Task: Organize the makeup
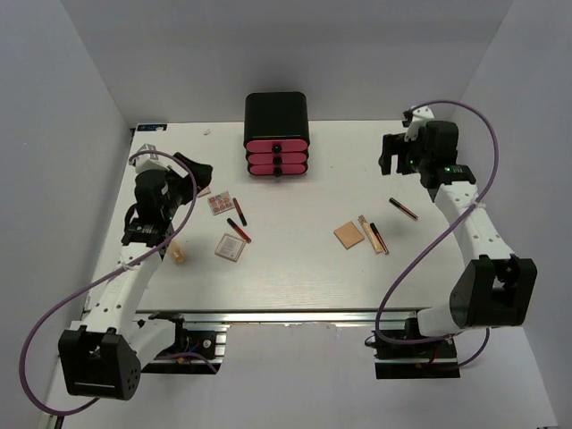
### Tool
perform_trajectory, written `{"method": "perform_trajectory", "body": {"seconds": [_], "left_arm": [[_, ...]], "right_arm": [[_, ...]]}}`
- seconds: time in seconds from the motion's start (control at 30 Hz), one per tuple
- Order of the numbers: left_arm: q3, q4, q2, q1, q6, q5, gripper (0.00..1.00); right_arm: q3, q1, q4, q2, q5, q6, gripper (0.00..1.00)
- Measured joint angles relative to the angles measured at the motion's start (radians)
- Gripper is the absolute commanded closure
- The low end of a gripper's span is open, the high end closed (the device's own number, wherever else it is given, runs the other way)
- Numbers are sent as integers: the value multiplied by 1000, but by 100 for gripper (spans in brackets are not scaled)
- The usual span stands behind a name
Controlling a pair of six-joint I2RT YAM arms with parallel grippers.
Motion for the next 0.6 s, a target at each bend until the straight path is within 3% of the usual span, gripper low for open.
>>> {"method": "perform_trajectory", "body": {"seconds": [0.1,0.13,0.2,0.23,0.27,0.33,0.47,0.5,0.57,0.6], "left_arm": [[2,80,30,-74,-89,60,8],[5,100,44,-118,-112,58,27],[17,132,87,-198,-164,57,55],[21,151,113,-230,-190,58,75],[23,172,140,-259,-206,57,77],[23,208,198,-296,-256,49,76],[24,291,324,-338,-362,13,49],[26,312,355,-346,-390,2,42],[37,341,410,-360,-445,-31,39],[45,355,435,-367,-467,-51,39]], "right_arm": [[42,-1,58,-2,-76,-53,11],[42,-3,53,-13,-132,-95,11],[42,2,33,-26,-254,-194,11],[42,10,1,-27,-338,-283,10],[42,20,-13,-26,-361,-309,11],[42,63,-56,-20,-411,-390,11],[39,150,-88,-6,-520,-452,11],[37,163,-77,-6,-542,-433,15],[37,169,-45,-5,-574,-378,25],[37,169,-23,-2,-587,-346,40]]}}
